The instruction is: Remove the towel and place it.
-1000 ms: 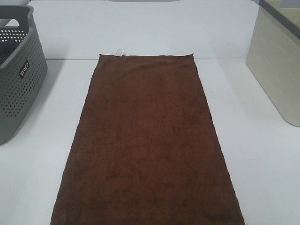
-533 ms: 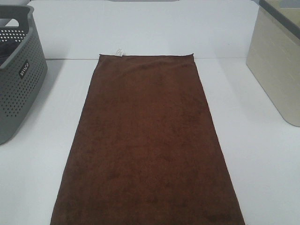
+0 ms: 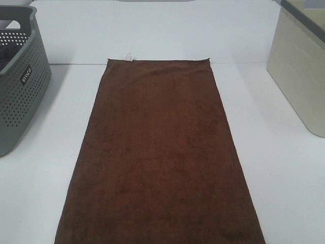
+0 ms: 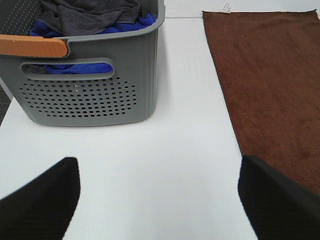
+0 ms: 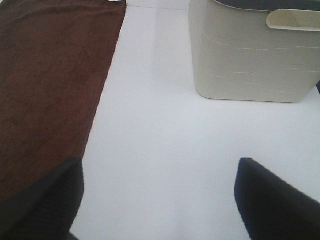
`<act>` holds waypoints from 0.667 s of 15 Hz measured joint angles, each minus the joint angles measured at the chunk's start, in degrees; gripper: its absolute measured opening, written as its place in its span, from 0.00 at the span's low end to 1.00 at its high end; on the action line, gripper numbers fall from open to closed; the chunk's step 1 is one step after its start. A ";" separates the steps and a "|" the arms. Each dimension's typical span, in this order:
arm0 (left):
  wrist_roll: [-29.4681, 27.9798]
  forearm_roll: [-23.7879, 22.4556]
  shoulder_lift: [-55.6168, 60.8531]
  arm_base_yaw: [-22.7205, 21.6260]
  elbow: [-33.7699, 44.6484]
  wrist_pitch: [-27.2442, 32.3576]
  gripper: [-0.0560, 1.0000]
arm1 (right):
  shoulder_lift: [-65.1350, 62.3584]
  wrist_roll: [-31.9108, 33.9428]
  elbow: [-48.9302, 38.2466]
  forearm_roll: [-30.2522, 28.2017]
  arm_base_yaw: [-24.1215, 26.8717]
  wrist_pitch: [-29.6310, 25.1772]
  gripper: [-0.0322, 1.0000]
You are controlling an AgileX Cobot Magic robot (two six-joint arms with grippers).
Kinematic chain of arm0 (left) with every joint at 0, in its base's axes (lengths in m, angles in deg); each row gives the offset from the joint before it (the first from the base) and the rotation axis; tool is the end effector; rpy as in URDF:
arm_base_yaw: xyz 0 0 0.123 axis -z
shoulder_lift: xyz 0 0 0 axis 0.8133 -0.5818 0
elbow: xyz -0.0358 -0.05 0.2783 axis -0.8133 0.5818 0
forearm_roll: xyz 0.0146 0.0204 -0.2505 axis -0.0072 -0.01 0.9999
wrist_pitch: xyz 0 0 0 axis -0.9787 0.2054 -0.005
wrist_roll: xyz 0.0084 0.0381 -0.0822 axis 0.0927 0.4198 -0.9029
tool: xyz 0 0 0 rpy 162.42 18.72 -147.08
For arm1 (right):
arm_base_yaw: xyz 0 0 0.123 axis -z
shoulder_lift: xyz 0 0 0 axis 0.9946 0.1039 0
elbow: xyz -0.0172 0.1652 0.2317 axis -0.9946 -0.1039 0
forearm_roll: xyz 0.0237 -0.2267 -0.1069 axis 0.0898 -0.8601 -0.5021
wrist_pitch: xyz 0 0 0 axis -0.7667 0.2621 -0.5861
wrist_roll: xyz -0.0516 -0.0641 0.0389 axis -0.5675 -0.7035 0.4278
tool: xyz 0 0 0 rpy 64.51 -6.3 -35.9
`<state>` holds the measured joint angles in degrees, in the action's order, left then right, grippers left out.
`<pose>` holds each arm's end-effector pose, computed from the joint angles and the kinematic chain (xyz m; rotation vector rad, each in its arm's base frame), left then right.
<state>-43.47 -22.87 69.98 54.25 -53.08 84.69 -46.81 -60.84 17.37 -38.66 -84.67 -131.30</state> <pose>-0.0046 -0.0012 0.2780 -0.0219 2.0264 -0.0280 -0.0063 0.0056 0.2777 -0.0914 2.0399 0.0437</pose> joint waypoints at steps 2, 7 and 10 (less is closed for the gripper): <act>0.00 0.00 0.00 0.00 0.00 0.00 0.80 | 0.00 0.00 0.00 -0.63 0.00 0.00 0.80; 0.00 0.00 0.00 0.00 0.00 0.00 0.80 | 0.00 -0.06 0.00 -0.86 0.00 0.00 0.80; 0.00 0.00 0.00 0.00 0.00 0.00 0.80 | 0.00 -0.06 0.00 -0.86 0.00 0.00 0.80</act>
